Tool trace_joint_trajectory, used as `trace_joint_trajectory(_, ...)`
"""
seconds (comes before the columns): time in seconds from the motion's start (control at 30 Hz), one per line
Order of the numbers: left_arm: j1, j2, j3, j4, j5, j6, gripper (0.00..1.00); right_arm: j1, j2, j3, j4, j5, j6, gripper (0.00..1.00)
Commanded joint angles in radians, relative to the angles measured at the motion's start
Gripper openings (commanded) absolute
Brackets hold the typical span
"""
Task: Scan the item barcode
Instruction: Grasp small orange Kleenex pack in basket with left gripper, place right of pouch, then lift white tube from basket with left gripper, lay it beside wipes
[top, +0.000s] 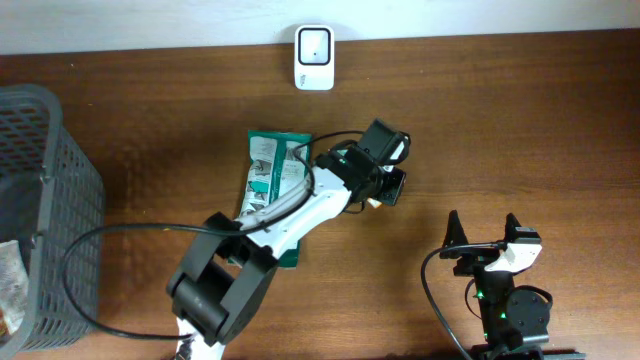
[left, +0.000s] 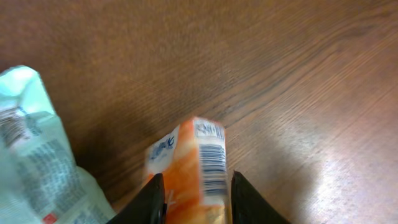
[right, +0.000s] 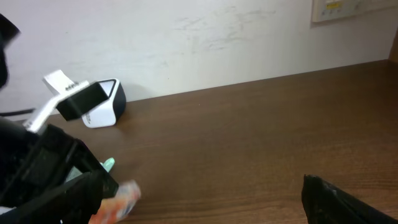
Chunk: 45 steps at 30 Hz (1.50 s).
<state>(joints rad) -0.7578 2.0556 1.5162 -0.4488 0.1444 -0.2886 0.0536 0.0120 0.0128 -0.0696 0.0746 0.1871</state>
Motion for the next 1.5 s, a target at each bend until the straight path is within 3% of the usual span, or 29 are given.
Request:
trace_joint_trajectory(0.0,-0.002,0.01,0.005,0.027,-0.015,0.005,0.7,0.005,-0.006,-0.007,-0.004,0.005,0.001,0.98)
trace_joint_trajectory(0.03,0.0,0.008,0.005,0.031,-0.016,0.006,0.82,0.005,-0.006,-0.007,-0.004,0.005,0.001,0.98)
trace_joint_trajectory(0.1,0.024,-0.006,0.026,0.026,-0.015,0.006,0.91,0.005,-0.006,-0.007,-0.004,0.005,0.001,0.98)
trace_joint_trajectory(0.13,0.066,-0.051,0.066,-0.01,-0.015,0.061,0.98,0.005,-0.006,-0.007,-0.004,0.005,0.0,0.98)
trace_joint_trajectory(0.27,0.274,-0.325,0.211,-0.246,-0.041,0.309,0.99,0.005,-0.006,-0.007,-0.004,0.005,0.001,0.98)
trace_joint_trajectory(0.4,0.518,-0.534,0.211,-0.38,-0.198,0.357,0.99,0.005,-0.006,-0.007,-0.004,0.005,0.001,0.98)
trace_joint_trajectory(0.43,0.617,-0.578,0.211,-0.428,-0.214,0.345,0.99,0.005,-0.006,-0.007,-0.004,0.005,0.0,0.98)
trace_joint_trajectory(0.5,0.899,-0.64,0.211,-0.512,-0.303,0.19,0.95,0.005,-0.006,-0.007,-0.004,0.005,0.001,0.98)
trace_joint_trajectory(0.57,1.074,-0.634,0.197,-0.56,-0.374,0.023,0.96,0.005,-0.006,-0.007,-0.004,0.005,0.001,0.98)
trace_joint_trajectory(0.67,1.282,-0.611,0.14,-0.552,-0.378,-0.037,0.96,0.005,-0.006,-0.007,-0.004,0.005,0.001,0.98)
trace_joint_trajectory(0.8,1.46,-0.555,-0.013,-0.548,-0.378,-0.037,0.96,0.005,-0.006,-0.007,-0.004,0.005,0.001,0.98)
trace_joint_trajectory(1.03,1.632,-0.509,-0.215,-0.491,-0.439,0.157,0.97,0.005,-0.006,-0.007,-0.004,0.005,0.001,0.98)
trace_joint_trajectory(1.2,1.672,-0.506,-0.452,-0.274,-0.467,0.283,0.99,0.005,-0.006,-0.007,-0.004,0.005,0.001,0.98)
trace_joint_trajectory(1.3,1.672,-0.487,-0.509,-0.192,-0.48,0.438,0.98,0.005,-0.006,-0.007,-0.004,0.005,0.001,0.98)
trace_joint_trajectory(1.47,1.672,-0.375,-0.509,-0.134,-0.485,0.437,0.96,0.005,-0.006,-0.007,-0.004,0.005,0.001,0.98)
